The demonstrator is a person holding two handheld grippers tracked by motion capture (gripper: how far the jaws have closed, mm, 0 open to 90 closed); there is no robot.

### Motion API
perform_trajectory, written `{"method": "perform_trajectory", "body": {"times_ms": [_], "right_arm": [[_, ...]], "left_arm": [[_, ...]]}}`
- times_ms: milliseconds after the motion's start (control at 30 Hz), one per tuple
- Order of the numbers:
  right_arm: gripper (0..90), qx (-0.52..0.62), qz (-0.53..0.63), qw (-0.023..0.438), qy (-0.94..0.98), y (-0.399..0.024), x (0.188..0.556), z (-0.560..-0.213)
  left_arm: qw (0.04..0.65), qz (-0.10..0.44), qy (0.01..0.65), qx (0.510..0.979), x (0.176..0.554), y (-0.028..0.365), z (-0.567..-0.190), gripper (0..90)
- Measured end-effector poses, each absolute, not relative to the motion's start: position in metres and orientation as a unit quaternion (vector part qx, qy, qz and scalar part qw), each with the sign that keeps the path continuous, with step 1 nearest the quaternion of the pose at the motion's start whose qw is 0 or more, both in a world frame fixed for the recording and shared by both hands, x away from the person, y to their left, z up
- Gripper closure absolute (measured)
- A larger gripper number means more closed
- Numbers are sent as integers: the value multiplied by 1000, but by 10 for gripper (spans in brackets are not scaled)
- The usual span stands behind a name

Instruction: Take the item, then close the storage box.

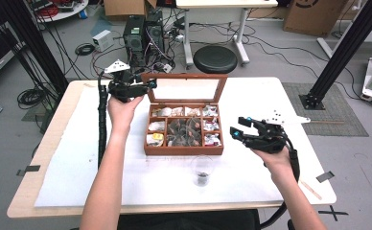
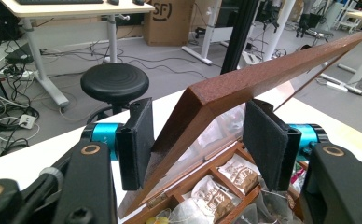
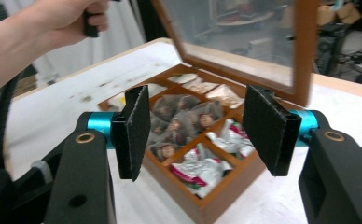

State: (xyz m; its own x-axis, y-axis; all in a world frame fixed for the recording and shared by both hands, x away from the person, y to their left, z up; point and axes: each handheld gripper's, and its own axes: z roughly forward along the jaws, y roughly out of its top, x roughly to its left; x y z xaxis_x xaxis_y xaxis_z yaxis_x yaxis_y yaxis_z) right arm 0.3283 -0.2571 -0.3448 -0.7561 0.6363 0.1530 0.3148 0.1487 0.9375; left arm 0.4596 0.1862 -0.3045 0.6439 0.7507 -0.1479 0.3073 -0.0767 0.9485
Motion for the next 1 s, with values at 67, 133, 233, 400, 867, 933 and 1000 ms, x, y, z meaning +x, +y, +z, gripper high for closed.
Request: {"method": "perform_trajectory", "body": {"times_ms": [67, 133, 233, 400, 867, 933, 1000], "right_arm": [[421, 329, 569, 146, 739, -261, 330, -344], [417, 335, 568, 150, 736, -265, 330, -344], [414, 340, 566, 158, 735, -269, 332, -345], [412, 350, 567, 160, 729, -275, 336, -346], [410, 356, 569, 157, 724, -277, 339, -346], [410, 356, 569, 157, 724, -278, 339, -346], [410, 357, 569, 158, 724, -278, 339, -346]], "left_arm": [[567, 196, 375, 707, 459, 186, -304, 438], [567, 197, 374, 707, 459, 186, -304, 438], [567, 196, 375, 706, 460, 186, -304, 438], [566, 196, 376, 707, 459, 186, -304, 437], [565, 196, 377, 707, 457, 185, -305, 435], [565, 196, 376, 708, 457, 186, -305, 433], [566, 194, 378, 707, 456, 186, -305, 431]]}}
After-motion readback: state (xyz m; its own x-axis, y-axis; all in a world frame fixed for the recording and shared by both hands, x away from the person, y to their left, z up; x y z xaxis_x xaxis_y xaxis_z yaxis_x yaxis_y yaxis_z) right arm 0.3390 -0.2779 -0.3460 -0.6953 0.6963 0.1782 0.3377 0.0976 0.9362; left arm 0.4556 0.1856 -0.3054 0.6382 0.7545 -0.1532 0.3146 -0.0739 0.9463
